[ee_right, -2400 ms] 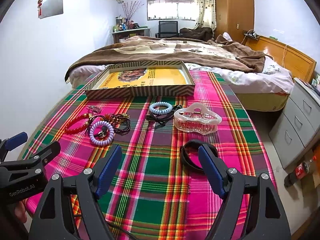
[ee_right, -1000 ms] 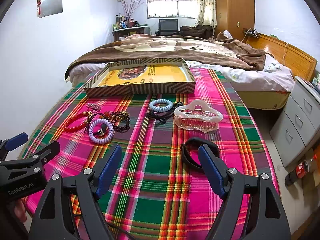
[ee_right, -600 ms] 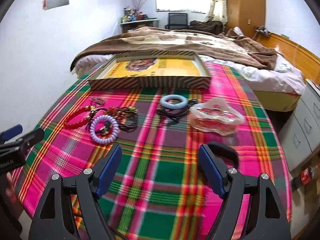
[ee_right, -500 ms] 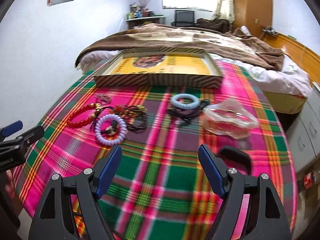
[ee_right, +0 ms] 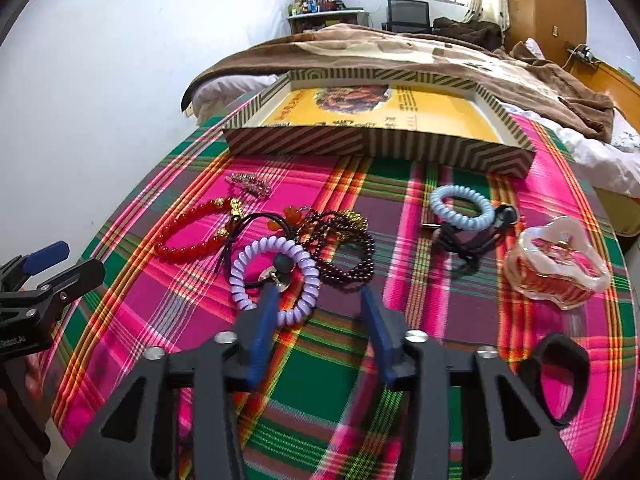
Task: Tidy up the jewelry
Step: 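Reach the right tool to the lavender coil hair tie and grasp it, then grasp the red bead bracelet with the left tool while the right tool holds the lavender coil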
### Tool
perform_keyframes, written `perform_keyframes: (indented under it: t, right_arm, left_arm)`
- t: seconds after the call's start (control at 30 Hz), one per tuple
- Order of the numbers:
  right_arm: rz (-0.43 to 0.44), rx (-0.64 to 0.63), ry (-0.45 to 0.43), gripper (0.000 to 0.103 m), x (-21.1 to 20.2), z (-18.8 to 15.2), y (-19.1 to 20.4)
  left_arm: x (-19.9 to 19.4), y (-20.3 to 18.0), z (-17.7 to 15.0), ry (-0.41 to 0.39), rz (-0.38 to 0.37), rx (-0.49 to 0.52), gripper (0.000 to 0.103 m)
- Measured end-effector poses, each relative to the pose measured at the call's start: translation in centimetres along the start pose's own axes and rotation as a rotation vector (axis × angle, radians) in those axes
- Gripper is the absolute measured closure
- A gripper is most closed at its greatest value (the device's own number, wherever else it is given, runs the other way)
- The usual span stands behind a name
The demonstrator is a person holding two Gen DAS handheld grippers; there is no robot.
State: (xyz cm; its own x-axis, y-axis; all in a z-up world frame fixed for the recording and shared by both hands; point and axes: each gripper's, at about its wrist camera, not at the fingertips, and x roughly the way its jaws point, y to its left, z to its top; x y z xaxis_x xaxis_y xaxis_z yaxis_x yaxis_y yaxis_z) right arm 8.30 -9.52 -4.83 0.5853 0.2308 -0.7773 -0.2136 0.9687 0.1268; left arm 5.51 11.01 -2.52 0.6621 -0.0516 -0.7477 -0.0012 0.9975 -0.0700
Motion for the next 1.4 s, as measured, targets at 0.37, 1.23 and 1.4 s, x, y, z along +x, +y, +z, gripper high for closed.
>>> perform_keyframes:
  t: [0.37, 1.23, 1.4]
  right_arm:
    - [0.039, 0.027, 0.014, 0.093, 0.9, 0.6, -0.4]
    - [0.076, 0.118, -0.139, 0.093, -5.8, 0.8, -4.4]
    - [0.08, 0.122, -0.142, 0.093, -5.8, 0.8, -4.5]
  left_arm:
    - [1.4, -0.4, 0.8, 0.039, -0.046, 0.004, 0.0]
    - [7.7, -3.6, 5.1, 0.119, -0.049, 0.167, 0.003]
    - [9.3, -4.5, 5.3, 0.153, -0.014, 0.212, 0.01]
